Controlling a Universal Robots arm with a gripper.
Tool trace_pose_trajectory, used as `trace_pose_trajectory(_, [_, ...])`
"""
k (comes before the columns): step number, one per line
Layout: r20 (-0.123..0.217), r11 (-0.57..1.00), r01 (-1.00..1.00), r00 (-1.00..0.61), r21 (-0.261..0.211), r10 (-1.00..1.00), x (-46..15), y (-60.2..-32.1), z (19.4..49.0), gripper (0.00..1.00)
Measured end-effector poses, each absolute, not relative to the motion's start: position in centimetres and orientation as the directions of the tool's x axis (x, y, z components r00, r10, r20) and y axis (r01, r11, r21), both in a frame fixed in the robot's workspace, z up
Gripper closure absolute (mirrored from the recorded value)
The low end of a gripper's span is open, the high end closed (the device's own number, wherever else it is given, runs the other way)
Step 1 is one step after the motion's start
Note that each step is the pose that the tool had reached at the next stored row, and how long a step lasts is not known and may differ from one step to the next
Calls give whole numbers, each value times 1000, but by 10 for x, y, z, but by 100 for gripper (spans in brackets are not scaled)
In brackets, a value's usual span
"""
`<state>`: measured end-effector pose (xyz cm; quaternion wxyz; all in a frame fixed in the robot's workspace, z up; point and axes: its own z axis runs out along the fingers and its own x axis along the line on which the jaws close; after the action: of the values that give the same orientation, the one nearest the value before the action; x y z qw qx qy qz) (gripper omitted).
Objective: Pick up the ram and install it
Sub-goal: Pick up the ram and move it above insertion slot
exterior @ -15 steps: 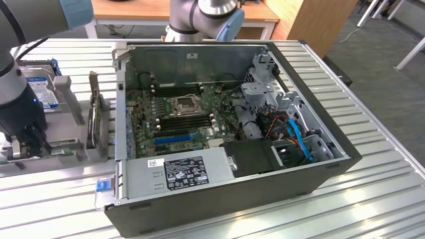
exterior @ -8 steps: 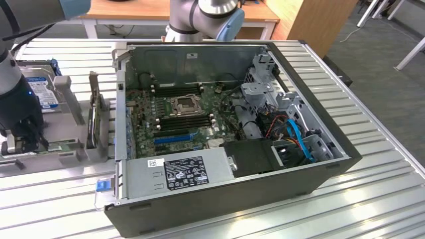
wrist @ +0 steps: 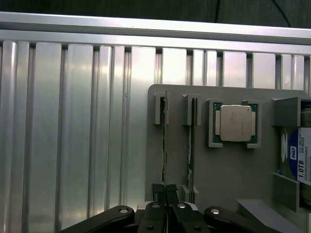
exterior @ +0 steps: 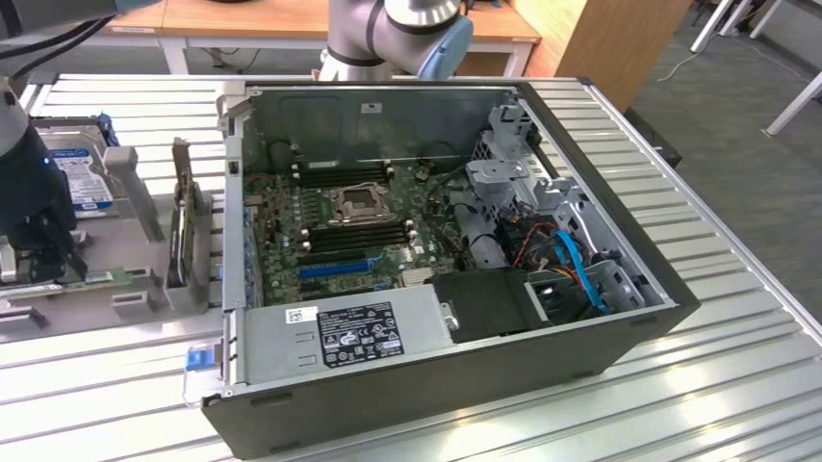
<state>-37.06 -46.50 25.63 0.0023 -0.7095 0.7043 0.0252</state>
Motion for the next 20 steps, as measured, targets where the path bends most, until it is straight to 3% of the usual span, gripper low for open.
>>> trace_pose_trajectory(20, [-39,-8,-999,7,32,-999,-371,-465,308,88])
